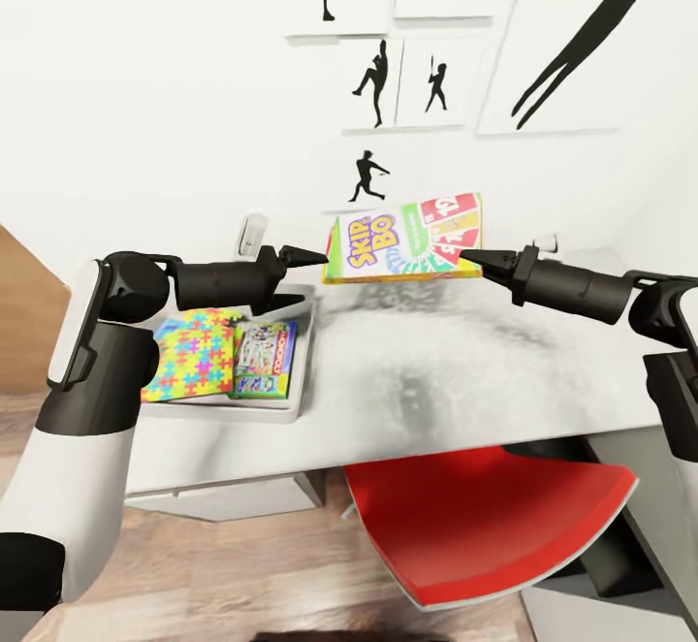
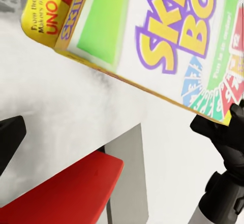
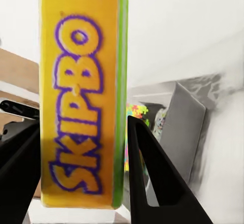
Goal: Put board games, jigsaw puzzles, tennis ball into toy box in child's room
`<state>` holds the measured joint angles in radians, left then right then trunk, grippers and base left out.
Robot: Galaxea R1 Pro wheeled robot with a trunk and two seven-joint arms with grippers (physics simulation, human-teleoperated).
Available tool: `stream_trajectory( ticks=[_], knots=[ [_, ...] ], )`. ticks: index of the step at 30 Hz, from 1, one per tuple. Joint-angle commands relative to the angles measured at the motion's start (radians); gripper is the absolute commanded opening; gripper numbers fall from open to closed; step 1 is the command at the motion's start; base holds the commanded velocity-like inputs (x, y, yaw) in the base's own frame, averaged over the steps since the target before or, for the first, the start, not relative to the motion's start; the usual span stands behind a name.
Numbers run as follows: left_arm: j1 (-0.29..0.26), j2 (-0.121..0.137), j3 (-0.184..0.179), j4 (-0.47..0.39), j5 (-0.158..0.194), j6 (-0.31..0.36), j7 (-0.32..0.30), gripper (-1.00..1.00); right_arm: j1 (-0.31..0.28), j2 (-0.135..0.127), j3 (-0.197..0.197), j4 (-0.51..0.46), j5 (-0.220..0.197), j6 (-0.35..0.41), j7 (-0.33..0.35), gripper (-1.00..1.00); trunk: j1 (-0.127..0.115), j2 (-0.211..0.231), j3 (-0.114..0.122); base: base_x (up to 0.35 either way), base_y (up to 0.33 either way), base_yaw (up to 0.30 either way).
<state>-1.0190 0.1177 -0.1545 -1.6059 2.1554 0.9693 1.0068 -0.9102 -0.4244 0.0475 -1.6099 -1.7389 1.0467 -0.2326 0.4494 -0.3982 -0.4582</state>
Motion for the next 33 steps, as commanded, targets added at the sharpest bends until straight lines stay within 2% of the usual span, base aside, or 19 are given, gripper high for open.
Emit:
stream_trajectory(
  ticks=[1, 7, 13, 21, 33],
  knots=[
    [-0.001, 0.000, 0.000, 0.000, 0.009, 0.000, 0.010, 1.00, 0.003, -0.001, -0.001, -0.001, -0.014, 0.000, -0.011, -1.00, 0.001, -0.002, -0.001, 0.000, 0.004, 0.115],
    [-0.001, 0.000, 0.000, 0.000, 0.000, 0.000, 0.010, 1.00, 0.017, -0.005, -0.005, -0.001, -0.012, 0.000, -0.011, -1.00, 0.001, -0.002, 0.001, 0.000, 0.045, 0.073],
    [-0.001, 0.000, 0.000, 0.000, -0.019, 0.000, 0.010, 1.00, 0.047, -0.007, -0.011, -0.001, -0.010, 0.000, -0.010, -1.00, 0.001, -0.002, 0.002, 0.000, 0.190, 0.027],
    [-0.001, -0.001, 0.000, 0.000, -0.034, 0.000, 0.009, 1.00, 0.069, -0.007, -0.029, -0.001, -0.009, 0.000, -0.010, -1.00, 0.001, -0.002, 0.002, 0.000, 0.260, 0.009],
    [-0.001, -0.001, -0.001, 0.000, -0.038, 0.000, 0.009, 1.00, 0.075, -0.006, -0.035, -0.001, -0.006, 0.000, -0.010, -1.00, 0.001, -0.002, 0.002, 0.000, 0.303, 0.002]
  ],
)
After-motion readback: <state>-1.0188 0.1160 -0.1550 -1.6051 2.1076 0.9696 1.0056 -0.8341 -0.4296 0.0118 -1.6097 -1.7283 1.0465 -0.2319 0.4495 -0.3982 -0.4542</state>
